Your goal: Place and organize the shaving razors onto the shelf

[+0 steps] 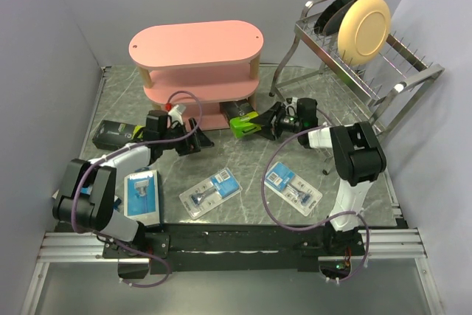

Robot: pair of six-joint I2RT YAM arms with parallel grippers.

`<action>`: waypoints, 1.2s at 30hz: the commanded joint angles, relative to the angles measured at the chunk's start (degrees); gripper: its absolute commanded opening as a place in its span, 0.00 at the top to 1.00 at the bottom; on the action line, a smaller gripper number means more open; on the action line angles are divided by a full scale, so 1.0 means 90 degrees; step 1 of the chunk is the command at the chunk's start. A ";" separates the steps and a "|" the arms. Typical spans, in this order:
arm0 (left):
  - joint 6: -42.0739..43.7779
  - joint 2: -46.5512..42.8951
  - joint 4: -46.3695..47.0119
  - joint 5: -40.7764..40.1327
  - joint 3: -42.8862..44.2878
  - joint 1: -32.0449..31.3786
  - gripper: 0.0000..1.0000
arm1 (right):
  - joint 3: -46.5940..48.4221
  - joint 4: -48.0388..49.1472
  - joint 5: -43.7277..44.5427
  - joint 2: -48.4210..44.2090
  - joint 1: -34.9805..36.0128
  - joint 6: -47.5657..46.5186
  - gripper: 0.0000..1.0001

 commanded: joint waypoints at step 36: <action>0.3046 0.2176 0.2468 -0.5246 0.1614 -0.1731 0.99 | 0.0569 -0.0198 0.0893 0.0788 0.0633 0.0811 0.27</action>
